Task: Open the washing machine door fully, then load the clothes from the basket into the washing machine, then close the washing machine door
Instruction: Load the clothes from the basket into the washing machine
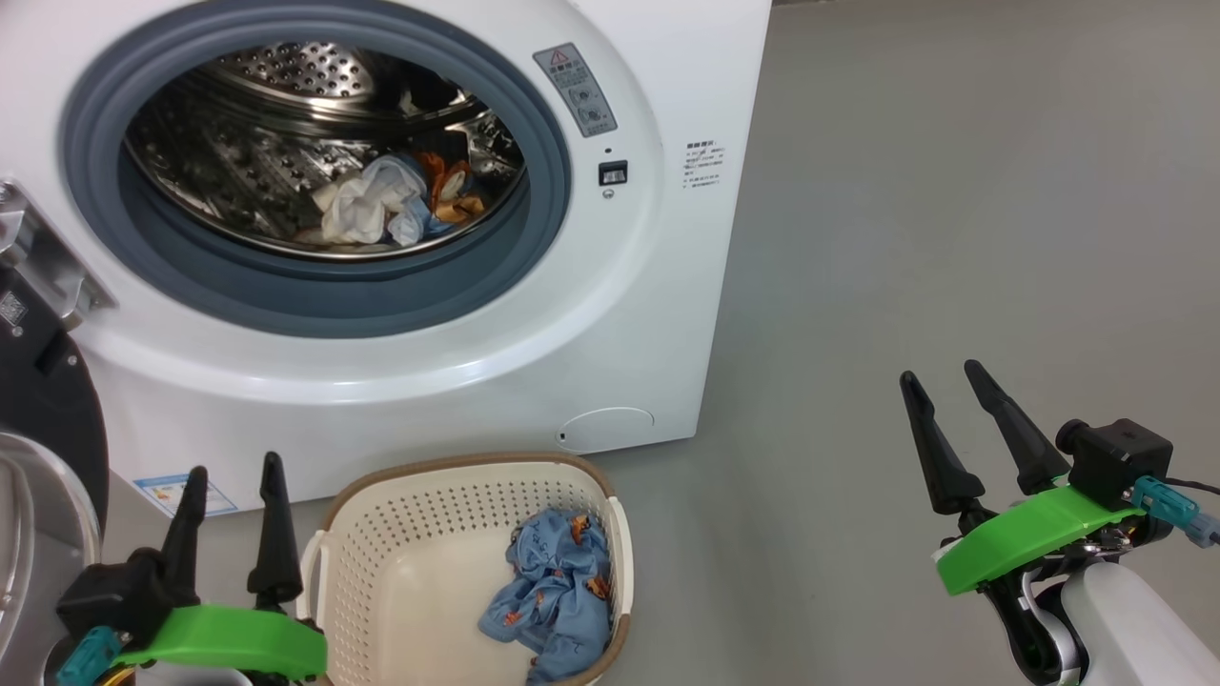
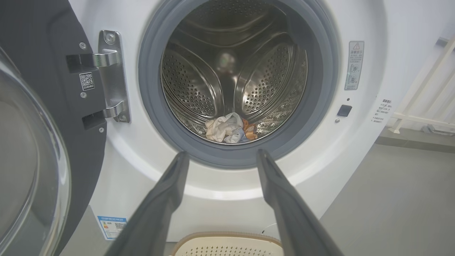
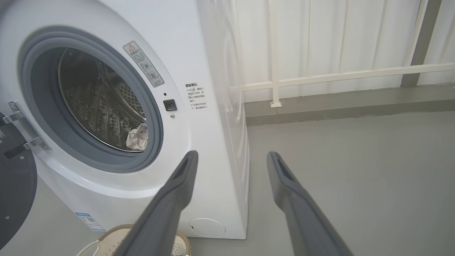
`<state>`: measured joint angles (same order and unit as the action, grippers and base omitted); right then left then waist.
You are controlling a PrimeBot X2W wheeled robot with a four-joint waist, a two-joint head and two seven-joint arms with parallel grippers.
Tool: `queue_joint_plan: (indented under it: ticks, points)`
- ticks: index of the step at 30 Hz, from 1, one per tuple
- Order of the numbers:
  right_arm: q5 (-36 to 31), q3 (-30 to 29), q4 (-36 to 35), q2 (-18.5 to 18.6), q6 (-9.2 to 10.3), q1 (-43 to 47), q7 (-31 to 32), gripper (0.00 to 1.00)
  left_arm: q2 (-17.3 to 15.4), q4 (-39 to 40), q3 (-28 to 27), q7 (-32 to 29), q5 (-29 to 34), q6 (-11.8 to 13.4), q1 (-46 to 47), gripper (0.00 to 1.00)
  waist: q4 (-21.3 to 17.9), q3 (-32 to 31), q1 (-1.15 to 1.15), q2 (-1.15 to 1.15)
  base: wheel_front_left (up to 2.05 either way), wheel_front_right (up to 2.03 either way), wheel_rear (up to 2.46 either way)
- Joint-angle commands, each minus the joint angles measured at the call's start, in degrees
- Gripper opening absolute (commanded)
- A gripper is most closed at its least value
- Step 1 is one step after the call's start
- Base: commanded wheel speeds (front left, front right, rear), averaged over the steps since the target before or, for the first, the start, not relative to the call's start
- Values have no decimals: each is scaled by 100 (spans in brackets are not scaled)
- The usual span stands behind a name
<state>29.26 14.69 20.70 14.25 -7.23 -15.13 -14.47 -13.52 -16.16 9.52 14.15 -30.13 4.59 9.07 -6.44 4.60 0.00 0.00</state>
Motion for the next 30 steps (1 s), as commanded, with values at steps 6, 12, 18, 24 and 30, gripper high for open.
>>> queue_joint_plan:
  ticks: [6, 12, 18, 24, 30]
  points:
    - [46, 74, -128, 56, -25, -95, -53, 100, -73, 129, -49, -77, -75, -55, 187, 100, -92, 166, 0, 0, 0, 0, 0]
    - [39, 23, -150, -17, -25, -146, -53, 100, -32, 3, 60, -111, -81, -113, 332, 100, -208, 423, 0, 0, 0, 0, 0]
    - [16, -67, -184, -82, -25, -224, -53, 100, -67, -176, 127, -189, -92, -182, 525, 100, -344, 766, 0, 0, 0, 0, 0]
    - [-25, -132, -244, -199, -25, -319, -53, 100, -120, -491, 243, -330, -82, -304, 804, 100, -492, 1160, 0, 0, 0, 0, 0]
    - [-57, -173, -291, -324, -25, -435, -53, 100, -151, -984, 376, -623, -136, -467, 1110, 100, -652, 1535, 0, 0, 0, 0, 0]
